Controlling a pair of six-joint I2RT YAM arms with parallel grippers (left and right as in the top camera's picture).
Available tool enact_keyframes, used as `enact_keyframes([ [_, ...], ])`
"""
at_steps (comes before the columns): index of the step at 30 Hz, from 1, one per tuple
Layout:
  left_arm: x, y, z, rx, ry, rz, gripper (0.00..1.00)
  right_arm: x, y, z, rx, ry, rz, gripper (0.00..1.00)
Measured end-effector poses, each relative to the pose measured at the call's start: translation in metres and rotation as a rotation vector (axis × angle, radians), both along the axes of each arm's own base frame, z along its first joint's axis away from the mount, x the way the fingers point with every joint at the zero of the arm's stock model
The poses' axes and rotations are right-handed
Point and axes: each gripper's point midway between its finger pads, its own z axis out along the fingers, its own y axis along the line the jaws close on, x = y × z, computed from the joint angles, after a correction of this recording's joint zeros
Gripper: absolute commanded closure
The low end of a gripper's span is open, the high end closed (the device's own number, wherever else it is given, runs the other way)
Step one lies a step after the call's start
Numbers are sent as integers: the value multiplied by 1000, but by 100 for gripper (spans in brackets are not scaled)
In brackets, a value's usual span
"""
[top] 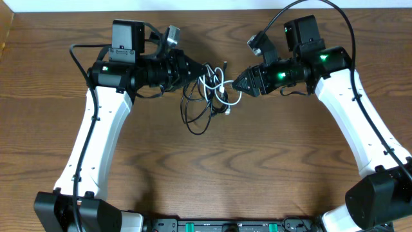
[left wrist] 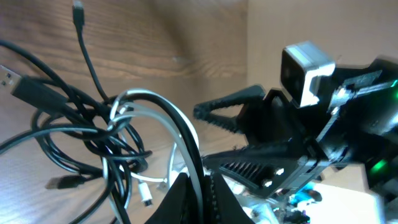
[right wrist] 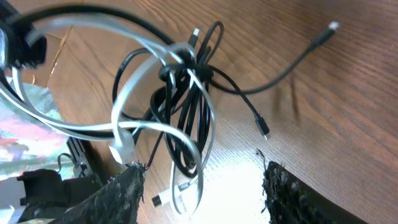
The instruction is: Untangle cables
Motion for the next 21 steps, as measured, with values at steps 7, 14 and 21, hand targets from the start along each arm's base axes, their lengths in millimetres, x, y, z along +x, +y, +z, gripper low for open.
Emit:
enact_keyframes([
  [7, 4, -1, 3, -53, 117, 80, 92, 6, -3, -7, -56, -1, -53, 42],
  [14, 4, -1, 4, -65, 153, 99, 92, 7, 3, -10, -94, -13, -79, 44],
  [21, 4, -1, 4, -66, 155, 100, 92, 7, 10, -29, -175, 30, -133, 71],
])
